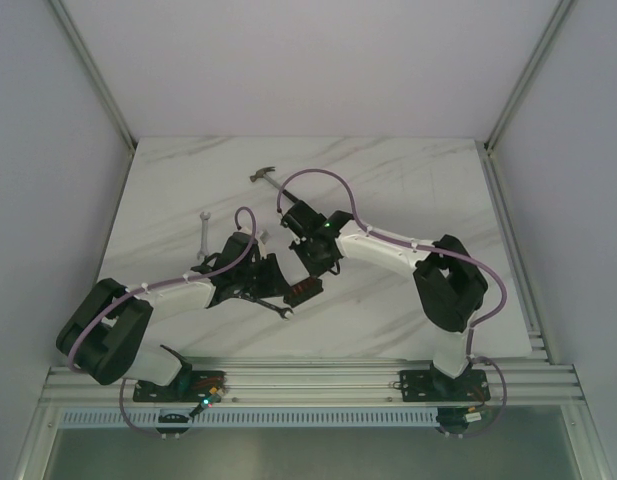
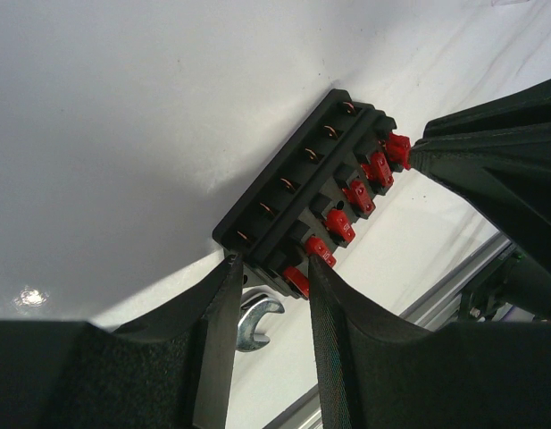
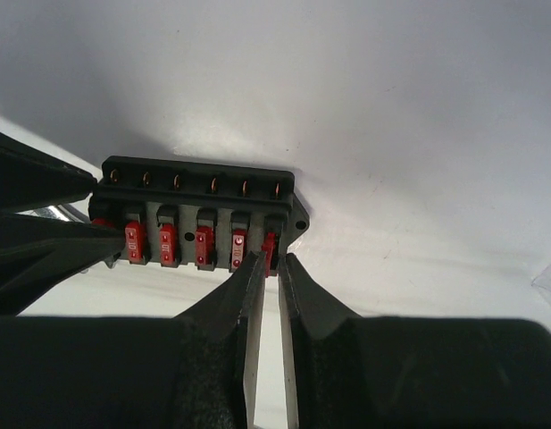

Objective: Snap on the fuse box
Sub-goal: Install the fuse at the fuse box base.

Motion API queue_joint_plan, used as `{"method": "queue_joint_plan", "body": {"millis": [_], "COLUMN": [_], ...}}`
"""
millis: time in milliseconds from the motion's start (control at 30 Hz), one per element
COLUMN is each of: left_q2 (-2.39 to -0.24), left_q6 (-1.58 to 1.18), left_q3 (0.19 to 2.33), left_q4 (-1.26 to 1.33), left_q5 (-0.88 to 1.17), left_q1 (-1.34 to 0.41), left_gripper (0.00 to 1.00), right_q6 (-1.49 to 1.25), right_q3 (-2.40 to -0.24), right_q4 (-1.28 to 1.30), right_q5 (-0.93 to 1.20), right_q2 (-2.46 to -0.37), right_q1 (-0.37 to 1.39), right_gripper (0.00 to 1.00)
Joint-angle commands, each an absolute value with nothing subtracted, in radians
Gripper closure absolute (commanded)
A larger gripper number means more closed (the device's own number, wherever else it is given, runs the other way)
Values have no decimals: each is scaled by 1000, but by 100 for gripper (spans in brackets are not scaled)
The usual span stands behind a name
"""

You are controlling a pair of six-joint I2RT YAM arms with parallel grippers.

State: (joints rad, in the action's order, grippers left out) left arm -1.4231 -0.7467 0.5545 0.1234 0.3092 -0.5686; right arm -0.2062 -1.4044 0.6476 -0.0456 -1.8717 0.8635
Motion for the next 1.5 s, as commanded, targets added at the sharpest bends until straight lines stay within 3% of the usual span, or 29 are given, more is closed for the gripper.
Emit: {"method": "queue_joint_plan", "body": {"millis": [0,967,1467], "left_q2": [-1448,-1453,-1447], "left_q6": [-724,-726,-728], "left_q3": [563,564,551], "left_q4": [93,92,91], "left_q5": [268,268,266], "left_q1": [-565,-565,-565], "left_gripper": [57,57,58], "right_q6": [-208,-202,-201], "right_q3": [-1439,-1462,-1447], "right_q4": [671,705,756], "right_q5": [-57,-27,-119], "right_q2": [-1902,-1914,-1941], "right_q1": [862,878,868], "right_gripper": [82,78,96]}}
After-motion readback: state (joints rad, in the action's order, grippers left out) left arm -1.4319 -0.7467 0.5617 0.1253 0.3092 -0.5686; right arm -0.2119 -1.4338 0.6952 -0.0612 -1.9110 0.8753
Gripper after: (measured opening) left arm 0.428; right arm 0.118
